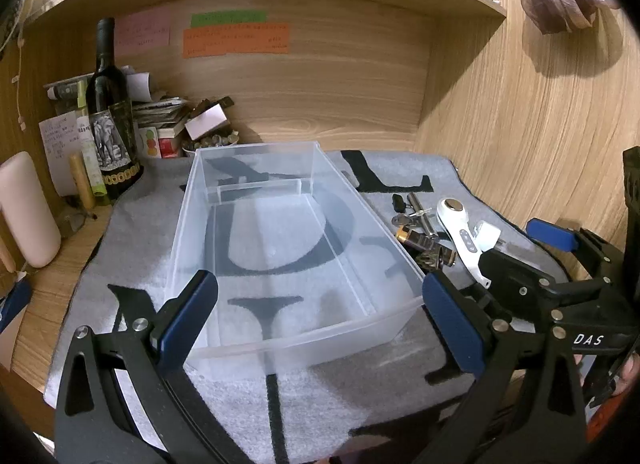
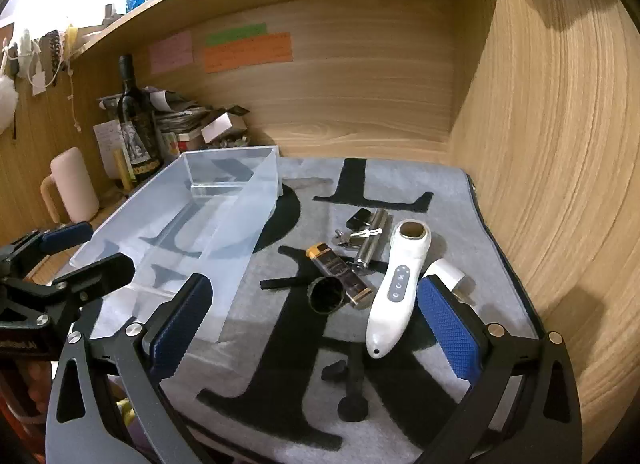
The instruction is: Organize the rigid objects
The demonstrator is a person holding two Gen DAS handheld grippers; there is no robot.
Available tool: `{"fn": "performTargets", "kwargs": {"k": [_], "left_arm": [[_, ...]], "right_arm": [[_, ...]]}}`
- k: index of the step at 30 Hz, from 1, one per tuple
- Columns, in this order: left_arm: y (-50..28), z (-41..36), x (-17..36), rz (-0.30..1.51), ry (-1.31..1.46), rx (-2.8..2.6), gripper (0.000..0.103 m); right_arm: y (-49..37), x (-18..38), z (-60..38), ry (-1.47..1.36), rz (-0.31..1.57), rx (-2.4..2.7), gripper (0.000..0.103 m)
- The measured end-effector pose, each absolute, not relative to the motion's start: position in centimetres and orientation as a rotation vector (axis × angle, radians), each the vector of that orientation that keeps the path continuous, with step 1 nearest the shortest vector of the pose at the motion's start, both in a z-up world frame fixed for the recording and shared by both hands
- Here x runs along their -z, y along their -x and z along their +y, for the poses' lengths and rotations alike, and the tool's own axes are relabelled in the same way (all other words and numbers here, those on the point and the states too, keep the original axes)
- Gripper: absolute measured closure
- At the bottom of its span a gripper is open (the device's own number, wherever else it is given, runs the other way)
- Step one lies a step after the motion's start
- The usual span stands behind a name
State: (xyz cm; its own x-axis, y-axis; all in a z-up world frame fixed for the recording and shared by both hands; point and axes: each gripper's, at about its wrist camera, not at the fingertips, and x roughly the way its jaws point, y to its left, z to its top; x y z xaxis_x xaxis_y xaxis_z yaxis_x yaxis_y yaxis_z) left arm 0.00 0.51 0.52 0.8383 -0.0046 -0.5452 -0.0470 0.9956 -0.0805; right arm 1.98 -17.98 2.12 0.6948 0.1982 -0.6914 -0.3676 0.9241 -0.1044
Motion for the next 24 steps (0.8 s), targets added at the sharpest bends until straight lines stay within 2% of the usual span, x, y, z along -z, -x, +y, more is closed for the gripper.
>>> {"fn": "performTargets", "kwargs": {"k": [24], "left_arm": [[1.0,-0.1,-0.9,0.548,0.064,-0.031,0.000]], "right_arm": [[-1.2,-2.8,-17.3,0.267,0.711,-0.348,0.000]]}}
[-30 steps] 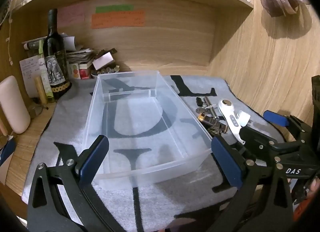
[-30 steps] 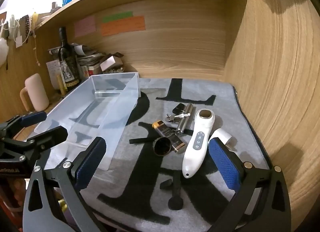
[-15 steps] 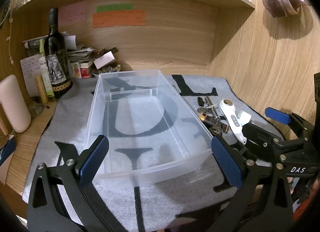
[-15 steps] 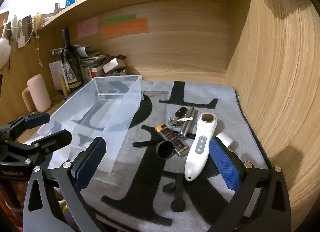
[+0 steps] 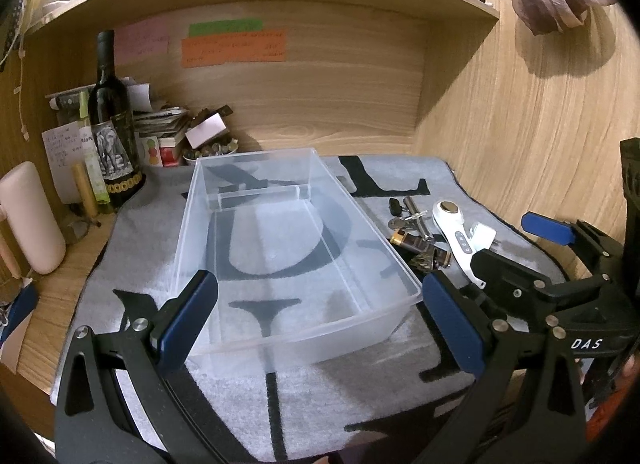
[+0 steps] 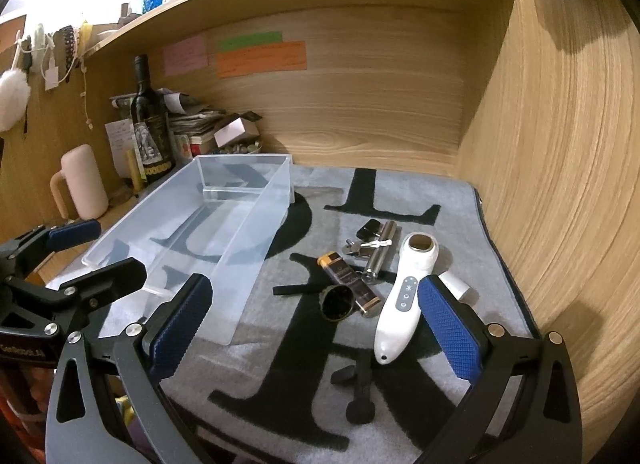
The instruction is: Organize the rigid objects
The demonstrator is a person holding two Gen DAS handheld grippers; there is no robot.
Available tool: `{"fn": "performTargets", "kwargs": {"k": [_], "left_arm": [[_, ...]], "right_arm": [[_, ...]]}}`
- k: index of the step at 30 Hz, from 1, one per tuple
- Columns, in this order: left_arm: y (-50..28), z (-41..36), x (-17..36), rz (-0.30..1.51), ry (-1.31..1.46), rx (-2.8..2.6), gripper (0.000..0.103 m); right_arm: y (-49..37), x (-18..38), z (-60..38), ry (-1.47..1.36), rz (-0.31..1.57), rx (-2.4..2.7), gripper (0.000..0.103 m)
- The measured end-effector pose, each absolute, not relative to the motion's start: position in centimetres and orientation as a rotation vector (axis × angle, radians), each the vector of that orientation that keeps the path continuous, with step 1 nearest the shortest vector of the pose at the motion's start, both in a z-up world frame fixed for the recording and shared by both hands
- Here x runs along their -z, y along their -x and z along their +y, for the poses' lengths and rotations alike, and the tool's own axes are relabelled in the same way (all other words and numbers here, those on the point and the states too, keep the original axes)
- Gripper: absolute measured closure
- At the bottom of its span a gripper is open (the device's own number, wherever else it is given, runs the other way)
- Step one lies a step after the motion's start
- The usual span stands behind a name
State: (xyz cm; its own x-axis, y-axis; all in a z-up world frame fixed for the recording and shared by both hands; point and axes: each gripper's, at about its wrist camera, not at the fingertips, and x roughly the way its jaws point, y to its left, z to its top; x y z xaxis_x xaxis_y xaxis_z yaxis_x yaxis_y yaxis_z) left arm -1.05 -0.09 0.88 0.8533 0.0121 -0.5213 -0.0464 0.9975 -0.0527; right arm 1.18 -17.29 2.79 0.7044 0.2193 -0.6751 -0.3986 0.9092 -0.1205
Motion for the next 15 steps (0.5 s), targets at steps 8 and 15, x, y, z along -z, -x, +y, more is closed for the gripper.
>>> {"fn": "performTargets", "kwargs": {"k": [8,15], "left_arm": [[0.55,-0.10,-0.67,0.559,0.067,-0.030,0.000],[0.22,0.04,-0.62,0.565,0.075,-0.025,0.000]], "right_arm": [[-1.35,-2.69,-17.34,0.261,0.716,-0.342,0.000],[-1.65,-2.44,-17.54,0.259,0.732,-0.337,0.000]]}}
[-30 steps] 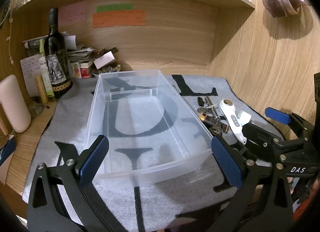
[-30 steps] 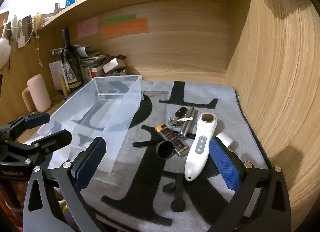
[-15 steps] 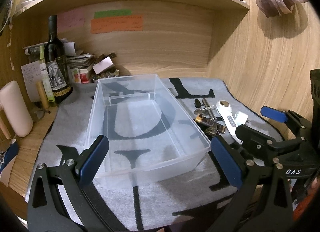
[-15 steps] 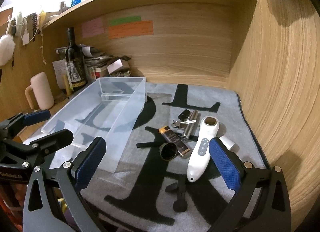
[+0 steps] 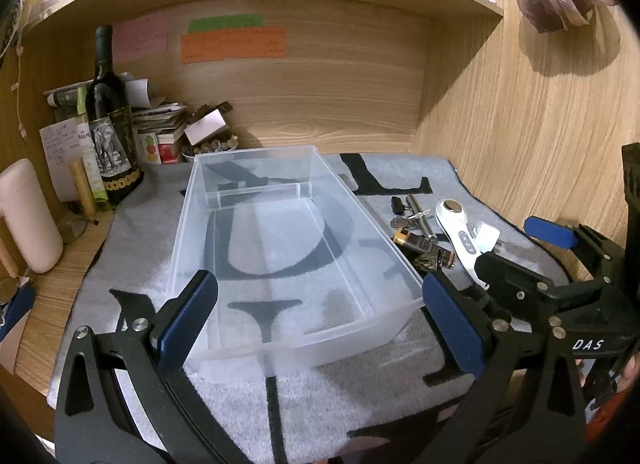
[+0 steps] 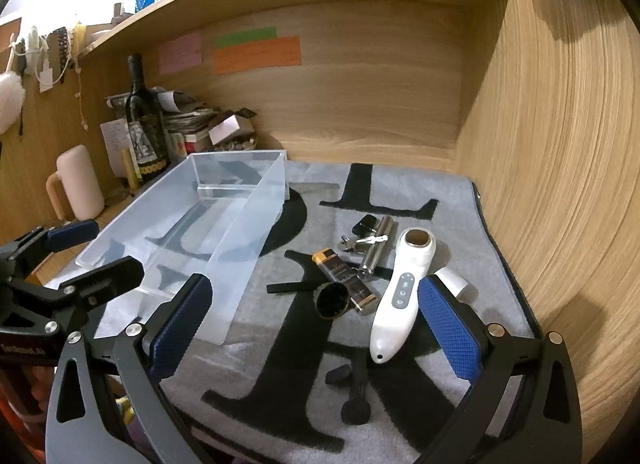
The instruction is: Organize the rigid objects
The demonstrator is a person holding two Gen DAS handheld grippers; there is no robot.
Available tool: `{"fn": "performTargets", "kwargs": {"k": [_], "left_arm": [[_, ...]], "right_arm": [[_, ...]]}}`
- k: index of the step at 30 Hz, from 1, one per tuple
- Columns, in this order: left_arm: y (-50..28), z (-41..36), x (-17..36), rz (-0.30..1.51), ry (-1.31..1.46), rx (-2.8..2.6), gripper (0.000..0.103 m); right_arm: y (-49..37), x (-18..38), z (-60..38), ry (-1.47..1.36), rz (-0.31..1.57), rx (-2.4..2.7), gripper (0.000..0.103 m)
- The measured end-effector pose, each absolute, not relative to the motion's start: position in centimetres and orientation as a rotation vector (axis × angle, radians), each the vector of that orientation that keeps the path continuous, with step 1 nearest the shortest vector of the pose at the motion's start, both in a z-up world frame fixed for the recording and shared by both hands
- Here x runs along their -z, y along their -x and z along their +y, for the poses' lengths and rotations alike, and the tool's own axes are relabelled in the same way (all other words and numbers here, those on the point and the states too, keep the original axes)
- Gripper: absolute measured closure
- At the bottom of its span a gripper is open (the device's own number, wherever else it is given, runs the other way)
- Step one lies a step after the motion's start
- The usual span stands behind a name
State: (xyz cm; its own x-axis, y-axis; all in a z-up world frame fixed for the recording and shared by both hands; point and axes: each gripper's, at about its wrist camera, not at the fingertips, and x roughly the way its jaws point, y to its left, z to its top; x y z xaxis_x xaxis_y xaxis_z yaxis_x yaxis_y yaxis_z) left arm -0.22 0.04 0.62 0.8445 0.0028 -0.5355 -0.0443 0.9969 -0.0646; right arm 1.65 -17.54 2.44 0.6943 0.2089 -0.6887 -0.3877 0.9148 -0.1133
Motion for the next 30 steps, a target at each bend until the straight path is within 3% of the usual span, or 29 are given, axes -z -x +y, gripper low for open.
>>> {"fn": "performTargets", "kwargs": {"k": [30], "left_arm": [[-0.2,1.3,-0.7,0.564,0.087,-0.022,0.000]], "right_arm": [[-2.1,-2.1,-17.2,0.241,0.737,-0.337,0.000]]}}
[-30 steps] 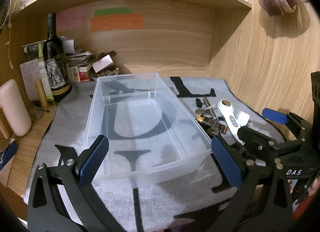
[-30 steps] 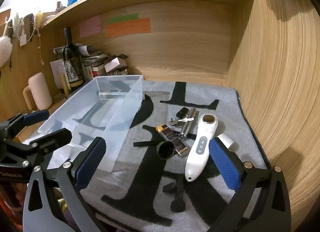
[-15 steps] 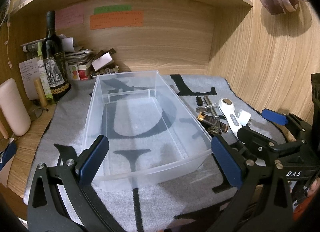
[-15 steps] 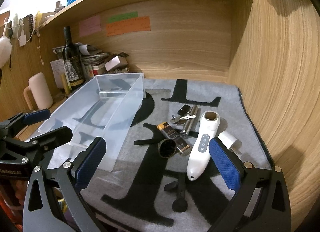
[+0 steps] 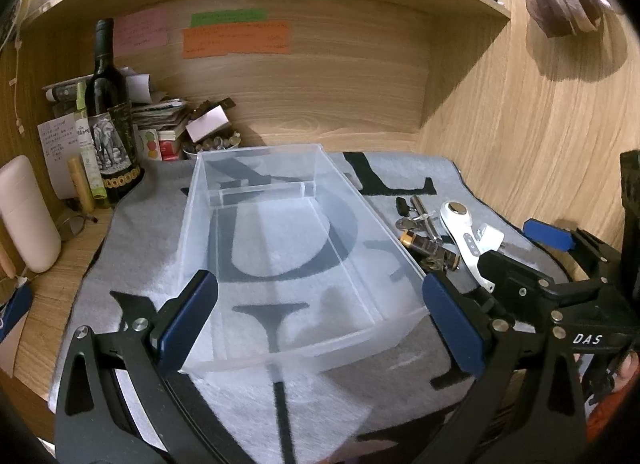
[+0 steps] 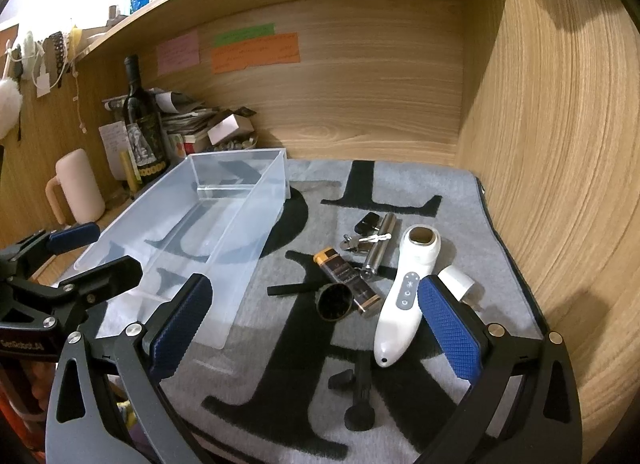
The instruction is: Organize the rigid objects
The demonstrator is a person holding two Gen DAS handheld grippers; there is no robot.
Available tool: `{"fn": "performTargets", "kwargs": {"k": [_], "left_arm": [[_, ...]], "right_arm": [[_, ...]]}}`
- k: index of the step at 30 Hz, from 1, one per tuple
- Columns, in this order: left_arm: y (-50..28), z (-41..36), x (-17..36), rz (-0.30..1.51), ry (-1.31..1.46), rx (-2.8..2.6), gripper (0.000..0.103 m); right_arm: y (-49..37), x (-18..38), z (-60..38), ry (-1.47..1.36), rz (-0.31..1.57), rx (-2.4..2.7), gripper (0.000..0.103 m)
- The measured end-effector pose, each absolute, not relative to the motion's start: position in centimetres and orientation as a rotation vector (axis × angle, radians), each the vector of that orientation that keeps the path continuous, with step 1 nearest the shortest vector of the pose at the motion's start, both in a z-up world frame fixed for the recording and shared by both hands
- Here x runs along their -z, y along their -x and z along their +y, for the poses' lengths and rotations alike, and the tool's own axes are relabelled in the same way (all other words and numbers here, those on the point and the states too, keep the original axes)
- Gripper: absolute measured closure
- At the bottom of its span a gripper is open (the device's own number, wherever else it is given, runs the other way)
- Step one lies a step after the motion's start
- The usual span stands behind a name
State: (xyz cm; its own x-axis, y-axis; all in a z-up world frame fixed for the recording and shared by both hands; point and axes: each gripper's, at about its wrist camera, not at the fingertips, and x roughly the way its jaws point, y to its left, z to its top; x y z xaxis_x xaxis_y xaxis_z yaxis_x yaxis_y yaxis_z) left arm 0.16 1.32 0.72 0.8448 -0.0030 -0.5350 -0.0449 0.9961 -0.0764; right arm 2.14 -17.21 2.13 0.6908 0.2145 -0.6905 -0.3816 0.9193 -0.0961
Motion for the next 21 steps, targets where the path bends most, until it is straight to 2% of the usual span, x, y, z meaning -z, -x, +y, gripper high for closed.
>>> {"fn": "performTargets", "kwargs": {"k": [8,11,14,17,21], "left_arm": [[-1.2,7.3,-3.5,0.583,0.123,-0.078,0.001],[-2.1,9.5,-3.6,0.639,0.137,-0.114,0.021],[-3.1,11.0,-2.9,0.703,0.144,-0.124,0.022],[-4.2,11.5,-2.1,0.767,0.138,-0.116,0.034],[-6.0,11.9,-0.6,0.875,0.154,-0.069,0.045]], "right_arm": [[-3.6,-2.2,-18.3,0.234,0.741,-0.300,0.000],[-4.2,-2.3,-19.1,0.219,0.748,-0.280,0.000],[-4.8,-2.2,-20.0,0.206,0.761,-0.257,0.000],[-5.5,-2.0,-20.6,0.213,0.774,-0.232,0.001],[-6.3,-1.8,-21.3,0.243,0.783,-0.187,0.005]]}}
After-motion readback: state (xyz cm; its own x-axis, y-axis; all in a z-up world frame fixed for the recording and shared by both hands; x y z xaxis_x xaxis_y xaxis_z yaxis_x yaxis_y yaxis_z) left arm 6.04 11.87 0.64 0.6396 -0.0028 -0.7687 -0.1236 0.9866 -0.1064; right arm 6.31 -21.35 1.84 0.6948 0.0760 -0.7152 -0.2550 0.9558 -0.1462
